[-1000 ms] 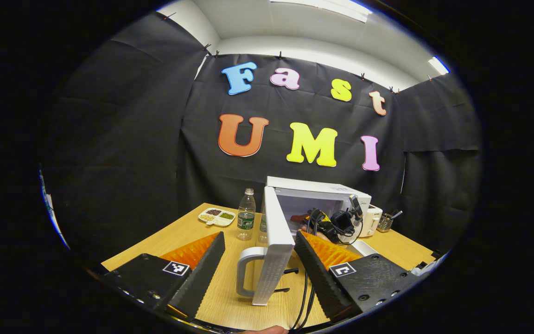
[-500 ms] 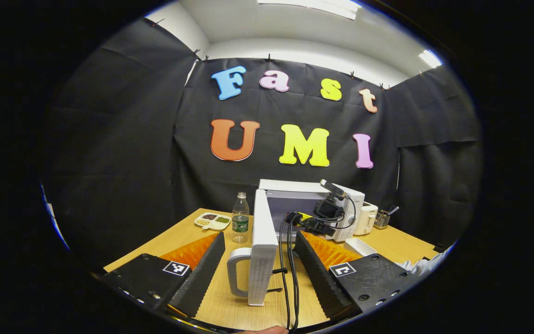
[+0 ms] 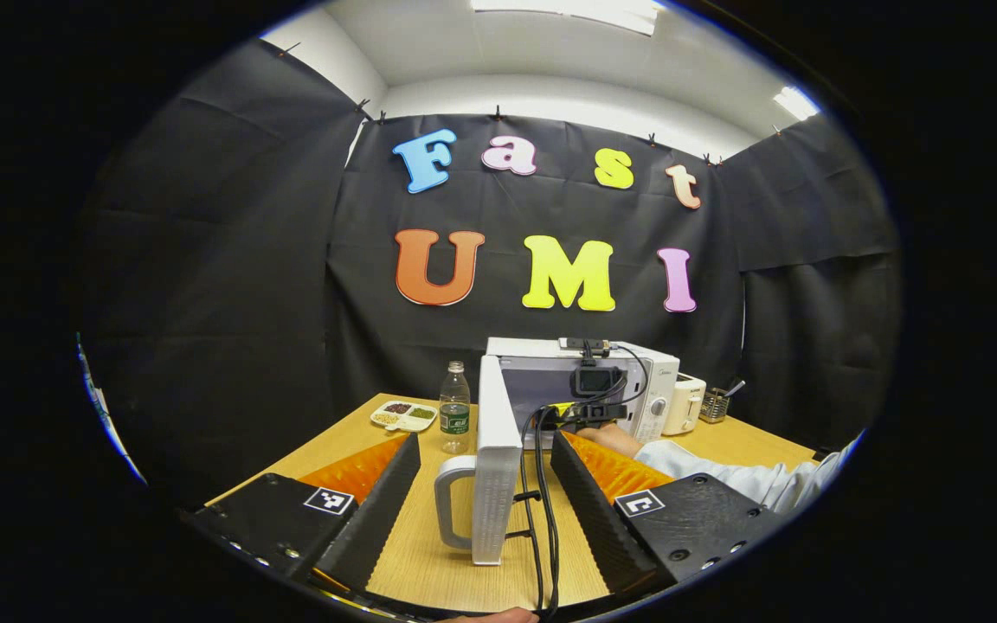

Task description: Open the microwave oven with the left hand, put the food in, and close the microwave oven.

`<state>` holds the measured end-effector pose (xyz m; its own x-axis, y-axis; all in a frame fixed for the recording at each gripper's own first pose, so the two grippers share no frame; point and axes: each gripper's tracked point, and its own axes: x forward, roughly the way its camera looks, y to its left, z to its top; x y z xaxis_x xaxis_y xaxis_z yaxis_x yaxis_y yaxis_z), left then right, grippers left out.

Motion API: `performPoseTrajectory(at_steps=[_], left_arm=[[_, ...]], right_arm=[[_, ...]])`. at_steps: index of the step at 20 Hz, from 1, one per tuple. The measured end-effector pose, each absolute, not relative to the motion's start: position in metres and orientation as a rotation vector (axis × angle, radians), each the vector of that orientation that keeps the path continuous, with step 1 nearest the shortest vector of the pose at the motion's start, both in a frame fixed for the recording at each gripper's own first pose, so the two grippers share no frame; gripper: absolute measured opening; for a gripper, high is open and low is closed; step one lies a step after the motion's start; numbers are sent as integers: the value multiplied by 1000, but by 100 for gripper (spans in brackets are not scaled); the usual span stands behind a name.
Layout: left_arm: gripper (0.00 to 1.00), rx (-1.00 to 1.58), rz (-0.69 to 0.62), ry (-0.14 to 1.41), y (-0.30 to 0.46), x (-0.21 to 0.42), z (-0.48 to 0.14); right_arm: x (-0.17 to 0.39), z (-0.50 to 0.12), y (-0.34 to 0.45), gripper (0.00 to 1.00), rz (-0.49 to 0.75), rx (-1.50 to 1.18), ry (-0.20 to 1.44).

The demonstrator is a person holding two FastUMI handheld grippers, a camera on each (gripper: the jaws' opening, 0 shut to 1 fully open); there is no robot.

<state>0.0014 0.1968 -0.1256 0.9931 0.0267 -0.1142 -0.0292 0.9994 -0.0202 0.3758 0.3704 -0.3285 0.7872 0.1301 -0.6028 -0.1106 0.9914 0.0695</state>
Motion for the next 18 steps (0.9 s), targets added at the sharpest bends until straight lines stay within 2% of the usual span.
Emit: performPoseTrajectory(at_steps=[4, 10, 11, 12, 18], left_arm=[[94, -11, 36, 112, 198, 1, -129], [94, -15, 44, 99, 208, -3, -129], [94, -13, 47, 102, 211, -5, -132], [94, -10, 57, 101, 216, -6, -133], [94, -25, 42, 129, 221, -13, -153]], right_arm=[[369, -312, 367, 100, 184, 60, 654], [295, -247, 329, 100, 241, 76, 534], [281, -233, 321, 90, 248, 74, 502], [265, -218, 312, 100, 252, 67, 465], [153, -145, 248, 100, 223, 23, 274]])
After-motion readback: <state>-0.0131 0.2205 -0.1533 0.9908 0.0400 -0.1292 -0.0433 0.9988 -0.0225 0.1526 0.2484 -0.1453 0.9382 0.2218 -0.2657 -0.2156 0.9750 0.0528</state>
